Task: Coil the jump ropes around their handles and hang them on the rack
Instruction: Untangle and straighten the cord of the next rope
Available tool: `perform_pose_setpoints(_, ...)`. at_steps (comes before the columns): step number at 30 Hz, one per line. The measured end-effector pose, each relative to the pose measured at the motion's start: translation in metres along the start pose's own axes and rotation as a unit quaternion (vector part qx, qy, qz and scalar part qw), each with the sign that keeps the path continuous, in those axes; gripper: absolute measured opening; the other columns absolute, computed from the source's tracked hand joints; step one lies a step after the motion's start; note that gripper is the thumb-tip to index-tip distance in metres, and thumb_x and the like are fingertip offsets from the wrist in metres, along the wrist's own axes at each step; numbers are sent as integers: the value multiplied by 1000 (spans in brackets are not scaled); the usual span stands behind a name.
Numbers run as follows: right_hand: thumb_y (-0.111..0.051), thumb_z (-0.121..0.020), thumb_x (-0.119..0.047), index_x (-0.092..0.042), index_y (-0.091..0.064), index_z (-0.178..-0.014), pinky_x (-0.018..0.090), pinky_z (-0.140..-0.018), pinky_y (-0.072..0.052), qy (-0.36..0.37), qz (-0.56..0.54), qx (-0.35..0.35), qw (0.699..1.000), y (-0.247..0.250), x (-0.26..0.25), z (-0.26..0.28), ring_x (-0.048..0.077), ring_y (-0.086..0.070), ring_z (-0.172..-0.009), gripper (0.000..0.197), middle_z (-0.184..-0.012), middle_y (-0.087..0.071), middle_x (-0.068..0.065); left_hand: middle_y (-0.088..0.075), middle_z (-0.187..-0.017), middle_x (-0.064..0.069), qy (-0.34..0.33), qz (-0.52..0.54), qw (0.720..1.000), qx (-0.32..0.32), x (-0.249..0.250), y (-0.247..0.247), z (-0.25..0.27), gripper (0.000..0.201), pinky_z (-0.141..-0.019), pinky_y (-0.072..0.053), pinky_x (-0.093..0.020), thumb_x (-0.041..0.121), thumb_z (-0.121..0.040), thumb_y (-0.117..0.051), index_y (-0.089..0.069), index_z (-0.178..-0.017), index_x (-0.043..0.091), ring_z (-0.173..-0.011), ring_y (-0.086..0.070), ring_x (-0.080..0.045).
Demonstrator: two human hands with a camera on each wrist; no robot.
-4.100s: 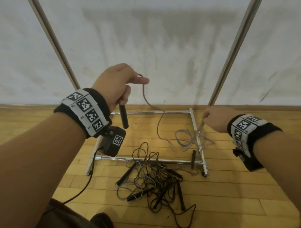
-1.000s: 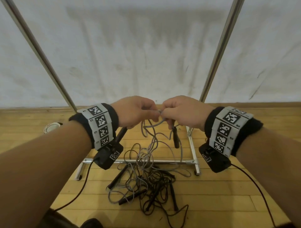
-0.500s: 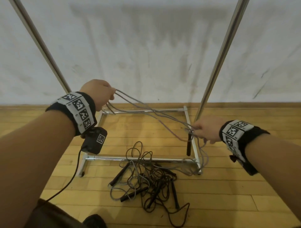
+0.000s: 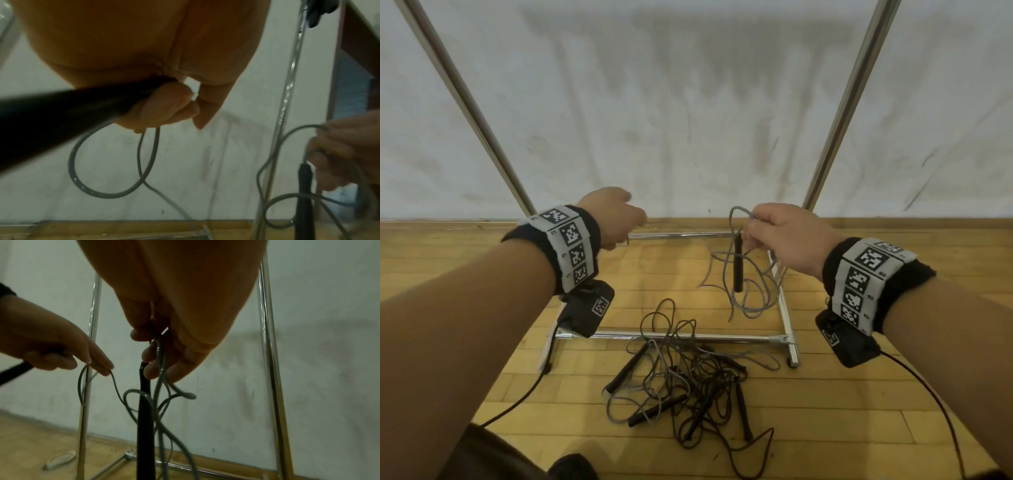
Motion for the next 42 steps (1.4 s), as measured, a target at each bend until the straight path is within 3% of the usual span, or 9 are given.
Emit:
perform_pose_setpoints(3,-48,-107,-21,-9,-65,-94,31,-84,-58,-8,-146,-10,989,-4,-9,2,15,-77,-84,24,-93,-74,6,-67,-76,2,-113,7,993,-39,38,-18,19,66,-40,-45,-18,27,-94,-71,-49,-156,31,-45,-60,-6)
perform_pose_setpoints(6,-47,-107,-28,-14,-62,-89,29,-69,-53,17,-135,-30,990,-8,-27,5,18,-73,-68,28,-69,-72,2,-66,-54,4,-188,39,978,-86,70,-36,36,61,-42,-44,-19,36,-91,-74,-53,-148,48,-40,-54,-6)
perform_pose_setpoints(9,-47,-107,-33,-13,-60,-85,37,-67,-48,59,-142,-46,987,-12,-45,8,27,-59,-56,33,-56,-62,11,-62,-53,5,-236,50,960,-142,89,-51,51,24,-47,-47,-25,55,-96,-65,-65,-119,61,-44,-55,-12)
perform_pose_setpoints(15,-52,-103,-34,-6,-61,-84,33,-60,-47,45,-119,-47,991,-9,-29,6,23,-53,-50,35,-55,-60,13,-75,-73,-3,-241,177,942,-153,90,-42,50,16,-42,-37,-25,49,-91,-68,-71,-82,36,-41,-45,-16)
perform_pose_setpoints(18,-52,-105,-37,-4,-62,-90,28,-56,-49,-3,-78,-73,994,-14,-6,6,19,-60,-52,38,-61,-67,11,-80,-97,-11,-225,317,906,-170,86,-33,44,17,-36,-31,-20,30,-86,-75,-65,-74,33,-37,-39,-12)
perform_pose_setpoints(24,-45,-105,-47,-21,-65,-88,34,-73,-55,-18,100,-105,989,-14,25,4,20,-70,-77,37,-83,-73,1,-47,-55,5,-127,341,928,-80,49,-4,9,32,-37,-25,-19,21,-98,-68,-62,-68,29,-39,-35,-11)
perform_pose_setpoints(31,-41,-107,-41,-17,-71,-103,33,-77,-50,-119,389,-230,884,-27,101,21,21,-65,-91,39,-101,-71,5,-46,-65,3,109,306,942,79,-49,51,-20,23,-29,-33,-17,26,-100,-59,-53,-79,21,-30,-43,-7)
perform_pose_setpoints(36,-39,-108,-41,-18,-71,-90,42,-85,-53,-46,333,-149,930,-15,55,4,21,-62,-85,43,-90,-67,4,-61,-70,-6,26,89,996,11,-30,20,-20,21,-45,-44,-30,15,-94,-71,-64,-113,20,-49,-52,-23)
perform_pose_setpoints(42,-49,-103,-29,-12,-70,-84,39,-82,-49,26,170,-83,982,-17,-23,2,26,-61,-91,33,-97,-66,5,-75,-124,16,-210,249,929,-175,69,-40,34,33,-39,-40,-25,40,-79,-77,-75,-111,46,-42,-43,-12)
Point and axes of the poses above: each hand's wrist, its own z-axis away from the middle knuckle, its own y-axis out of the back of the hand, x = y × z, the point moved 10 cm from there along -z, towards the middle knuckle
